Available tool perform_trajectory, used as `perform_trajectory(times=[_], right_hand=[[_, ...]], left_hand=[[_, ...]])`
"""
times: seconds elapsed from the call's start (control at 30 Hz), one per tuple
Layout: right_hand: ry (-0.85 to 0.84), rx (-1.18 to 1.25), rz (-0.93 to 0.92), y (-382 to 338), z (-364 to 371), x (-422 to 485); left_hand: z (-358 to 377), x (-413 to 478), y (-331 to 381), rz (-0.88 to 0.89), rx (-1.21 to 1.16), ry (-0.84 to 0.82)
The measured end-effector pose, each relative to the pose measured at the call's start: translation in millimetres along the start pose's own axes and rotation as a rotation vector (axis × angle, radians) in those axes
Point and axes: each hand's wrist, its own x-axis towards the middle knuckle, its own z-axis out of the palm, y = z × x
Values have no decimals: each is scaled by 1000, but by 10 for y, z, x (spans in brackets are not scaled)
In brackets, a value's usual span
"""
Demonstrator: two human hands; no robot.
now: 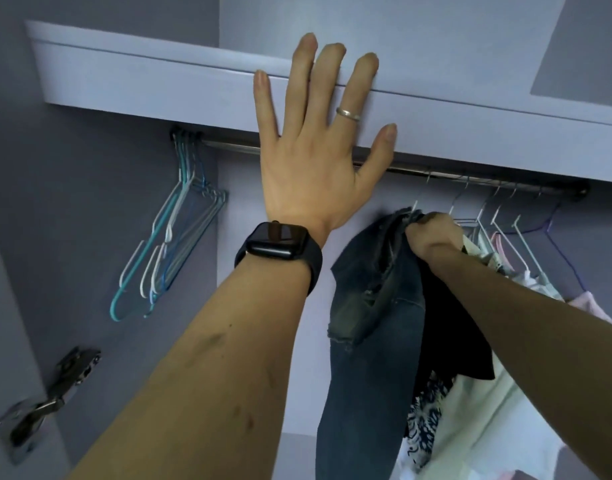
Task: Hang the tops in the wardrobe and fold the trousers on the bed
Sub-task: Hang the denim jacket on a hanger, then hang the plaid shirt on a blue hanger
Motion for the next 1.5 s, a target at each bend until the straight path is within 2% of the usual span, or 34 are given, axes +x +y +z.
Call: perform_trajectory(times=[0.2, 0.27, 0.37, 0.43, 0.57, 0.7, 0.8, 0.9, 1.0, 1.07, 1.17, 1.27, 1.33, 1.5], right_hand=[[-92, -89, 0, 41, -117, -52], [-180, -151, -46, 35, -232, -232], [-209, -206, -148, 39, -436, -522], [-231, -113, -204, 44, -614, -761], [-317, 195, -195, 79, -983, -1372], [-318, 416, -256, 270, -1339, -2048], [-303, 493, -291, 599, -1566, -2509], [-207, 511, -363, 881, -1750, -2866], [-159, 492, -285, 1157, -1814, -3122], [-156, 449, -222, 1316, -1812, -3265], [-159, 357, -138, 1572, -1758, -3423], [-226, 327, 15, 1812, -1773, -3547], [-193, 233, 69, 1930, -1830, -3563], [-28, 20, 149, 2134, -2014, -3622]], left_hand=[[-31, -15, 14, -23, -10, -60], [-99, -6, 24, -35, -18, -115], [-192, -11, 21, -47, -5, -227], [-306, 33, 42, -52, 21, -327], [-557, 214, 120, -106, 20, -536], [-920, 265, 237, -192, -29, -718], [-1353, -125, 475, -230, -101, -793], [-1717, -625, 766, -268, -155, -936], [-2006, -1104, 1032, -272, -185, -1192], [-2160, -1377, 1171, -250, -225, -1292], [-2240, -1714, 1306, -255, -328, -1361], [-2185, -1963, 1404, -254, -429, -1355], [-2007, -2047, 1493, -236, -500, -1385], [-1567, -2084, 1815, -5, -703, -1540]])
